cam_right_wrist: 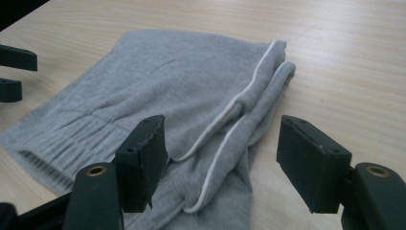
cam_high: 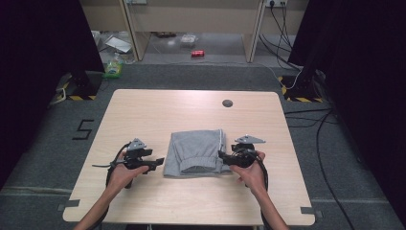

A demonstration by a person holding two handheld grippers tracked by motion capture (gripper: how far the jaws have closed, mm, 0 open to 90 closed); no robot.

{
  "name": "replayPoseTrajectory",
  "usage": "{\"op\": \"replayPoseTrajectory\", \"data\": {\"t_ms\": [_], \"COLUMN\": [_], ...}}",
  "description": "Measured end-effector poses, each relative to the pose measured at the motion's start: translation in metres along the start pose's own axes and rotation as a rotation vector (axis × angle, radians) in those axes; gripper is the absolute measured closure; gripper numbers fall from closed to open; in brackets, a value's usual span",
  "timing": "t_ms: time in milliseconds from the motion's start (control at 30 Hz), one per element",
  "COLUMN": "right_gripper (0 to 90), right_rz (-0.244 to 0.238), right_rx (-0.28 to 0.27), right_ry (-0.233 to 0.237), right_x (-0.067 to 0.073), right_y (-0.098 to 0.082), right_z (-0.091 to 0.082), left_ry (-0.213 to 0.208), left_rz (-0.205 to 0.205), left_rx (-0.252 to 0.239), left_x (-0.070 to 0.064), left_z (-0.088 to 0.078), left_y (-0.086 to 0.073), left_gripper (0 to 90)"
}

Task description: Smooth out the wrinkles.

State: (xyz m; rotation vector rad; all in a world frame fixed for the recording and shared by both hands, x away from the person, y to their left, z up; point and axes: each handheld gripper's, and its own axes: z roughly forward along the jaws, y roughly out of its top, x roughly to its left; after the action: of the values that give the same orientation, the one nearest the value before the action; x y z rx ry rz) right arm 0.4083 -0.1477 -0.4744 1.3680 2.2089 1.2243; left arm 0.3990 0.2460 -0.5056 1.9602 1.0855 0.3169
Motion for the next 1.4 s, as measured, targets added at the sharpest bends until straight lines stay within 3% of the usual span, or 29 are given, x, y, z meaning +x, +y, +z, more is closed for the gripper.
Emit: {"op": "replayPoseTrajectory", "data": {"t_ms": [333, 733, 1067, 1400], "right_gripper": [33.5, 31.0, 25.2, 21.9], "right_rz": [0.0, -0.015, -0.045, -0.08], "right_rx": [0.0, 0.015, 0.041, 0.084], "right_ry": [0.001, 0.003, -0.016, -0.04], "right_x": [0.002, 0.009, 0.014, 0.018], "right_y": [-0.015, -0.034, -0.052, -0.072], "right_z": [-0.014, -0.029, -0.044, -0.053], "left_ry": [-0.014, -0.047, -0.064, -0.047], "left_rz": [0.003, 0.048, 0.089, 0.117], "left_rx": [0.0, 0.02, 0.007, 0.023], "left_x": [-0.002, -0.021, -0.036, -0.042], "left_z": [-0.018, -0.024, -0.033, -0.044], "left_y": [-0.017, -0.034, -0.046, -0.061], "left_gripper": [27.9, 25.3, 20.5, 17.7]}}
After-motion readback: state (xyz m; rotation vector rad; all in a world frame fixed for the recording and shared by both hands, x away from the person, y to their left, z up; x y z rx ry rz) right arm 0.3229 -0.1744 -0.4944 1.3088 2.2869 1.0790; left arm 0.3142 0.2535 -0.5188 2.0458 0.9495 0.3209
